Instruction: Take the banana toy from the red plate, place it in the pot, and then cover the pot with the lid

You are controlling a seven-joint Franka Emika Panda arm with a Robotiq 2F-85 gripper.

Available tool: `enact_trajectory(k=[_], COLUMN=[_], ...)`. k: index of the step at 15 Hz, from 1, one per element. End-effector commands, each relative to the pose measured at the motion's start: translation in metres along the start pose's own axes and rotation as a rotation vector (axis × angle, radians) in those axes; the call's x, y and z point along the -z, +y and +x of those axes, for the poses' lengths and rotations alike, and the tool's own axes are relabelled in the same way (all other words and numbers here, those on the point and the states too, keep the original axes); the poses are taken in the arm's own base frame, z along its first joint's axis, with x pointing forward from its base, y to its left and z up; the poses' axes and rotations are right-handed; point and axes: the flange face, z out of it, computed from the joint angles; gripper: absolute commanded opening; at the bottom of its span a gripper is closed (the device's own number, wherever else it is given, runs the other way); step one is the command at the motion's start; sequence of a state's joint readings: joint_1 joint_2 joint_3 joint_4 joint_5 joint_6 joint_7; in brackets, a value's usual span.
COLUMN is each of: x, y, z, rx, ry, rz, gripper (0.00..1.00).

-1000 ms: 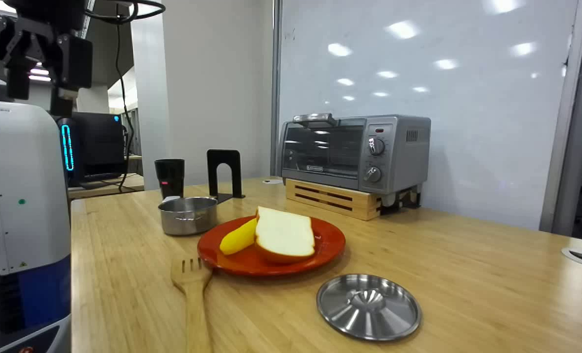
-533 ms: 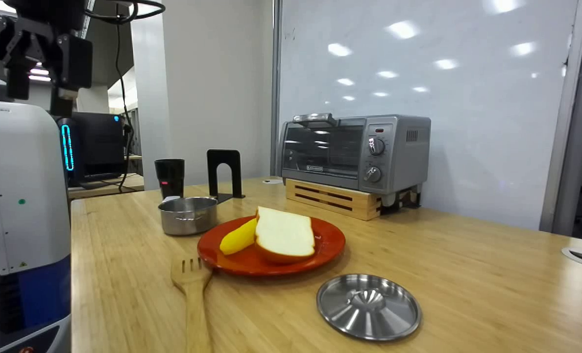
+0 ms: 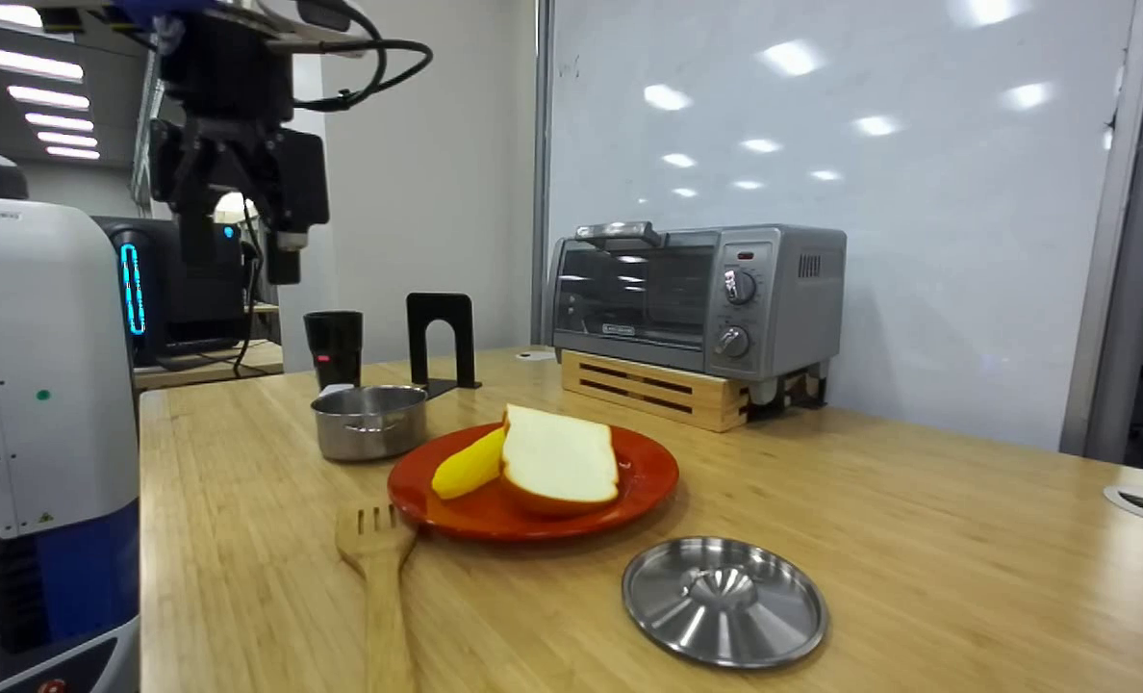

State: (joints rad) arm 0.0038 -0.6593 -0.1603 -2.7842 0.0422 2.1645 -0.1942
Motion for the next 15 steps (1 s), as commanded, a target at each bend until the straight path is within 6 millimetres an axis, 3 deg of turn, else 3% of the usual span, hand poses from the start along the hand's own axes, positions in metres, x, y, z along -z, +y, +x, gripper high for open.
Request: enact_trajectory(k=[1, 9, 10, 11, 15], x=[-0.031, -0.08, -0.083, -0.074, -0.082], y=[0.039, 0.084, 0.085, 0.076, 0.082], z=[0.024, 0.071, 0.073, 0.059, 0.07], rx=[0.002, -0.015, -0.027, -0.016, -0.026], ry=[-0.008, 0.064, 0.06, 0.067, 0.055], rz=[-0.076, -0.244, -0.247, -0.221, -0.229], gripper=[1.0, 1.0, 1.0, 1.0, 1.0])
